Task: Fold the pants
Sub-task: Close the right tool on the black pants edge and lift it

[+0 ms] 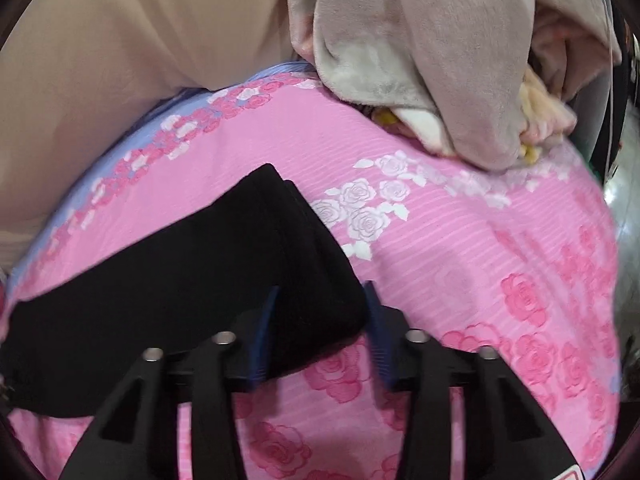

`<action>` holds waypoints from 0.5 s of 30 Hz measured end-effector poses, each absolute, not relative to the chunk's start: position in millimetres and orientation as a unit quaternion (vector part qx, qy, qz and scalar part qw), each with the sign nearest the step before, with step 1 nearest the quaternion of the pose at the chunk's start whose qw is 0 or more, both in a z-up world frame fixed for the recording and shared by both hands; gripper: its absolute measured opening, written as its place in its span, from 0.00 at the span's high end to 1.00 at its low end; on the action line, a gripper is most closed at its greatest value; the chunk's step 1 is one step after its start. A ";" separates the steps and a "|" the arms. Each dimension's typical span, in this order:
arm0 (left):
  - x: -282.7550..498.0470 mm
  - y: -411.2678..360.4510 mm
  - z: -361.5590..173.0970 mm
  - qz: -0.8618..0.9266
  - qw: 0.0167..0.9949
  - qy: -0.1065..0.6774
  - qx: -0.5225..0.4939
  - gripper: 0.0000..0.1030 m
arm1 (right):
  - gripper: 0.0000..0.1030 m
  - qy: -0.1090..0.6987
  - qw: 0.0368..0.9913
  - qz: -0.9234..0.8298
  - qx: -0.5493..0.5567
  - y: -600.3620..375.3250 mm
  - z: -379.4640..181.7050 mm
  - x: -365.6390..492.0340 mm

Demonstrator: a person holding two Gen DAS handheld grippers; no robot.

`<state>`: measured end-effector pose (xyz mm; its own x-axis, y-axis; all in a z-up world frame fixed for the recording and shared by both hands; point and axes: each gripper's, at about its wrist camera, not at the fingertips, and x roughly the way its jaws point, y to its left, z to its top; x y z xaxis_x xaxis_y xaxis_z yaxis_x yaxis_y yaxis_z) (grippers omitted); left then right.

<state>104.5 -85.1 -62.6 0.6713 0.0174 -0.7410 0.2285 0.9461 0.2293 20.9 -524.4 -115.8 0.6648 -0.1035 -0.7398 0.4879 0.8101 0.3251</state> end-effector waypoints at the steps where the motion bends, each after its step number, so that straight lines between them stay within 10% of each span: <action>1: 103.5 -83.0 -62.9 -0.060 0.901 0.402 0.152 0.05 | 0.77 0.371 0.874 -0.161 0.272 -525.8 -116.8 20.6; 15: 101.5 -26.6 -59.3 -0.041 0.906 0.403 0.124 0.05 | 0.80 0.304 0.887 -0.100 0.334 -490.7 -60.8 19.8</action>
<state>101.5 -26.6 -59.3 0.6720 0.0260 -0.7401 0.1744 0.9657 0.1923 19.8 -490.7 -60.8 0.7954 0.0261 -0.6055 0.3798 0.7571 0.5315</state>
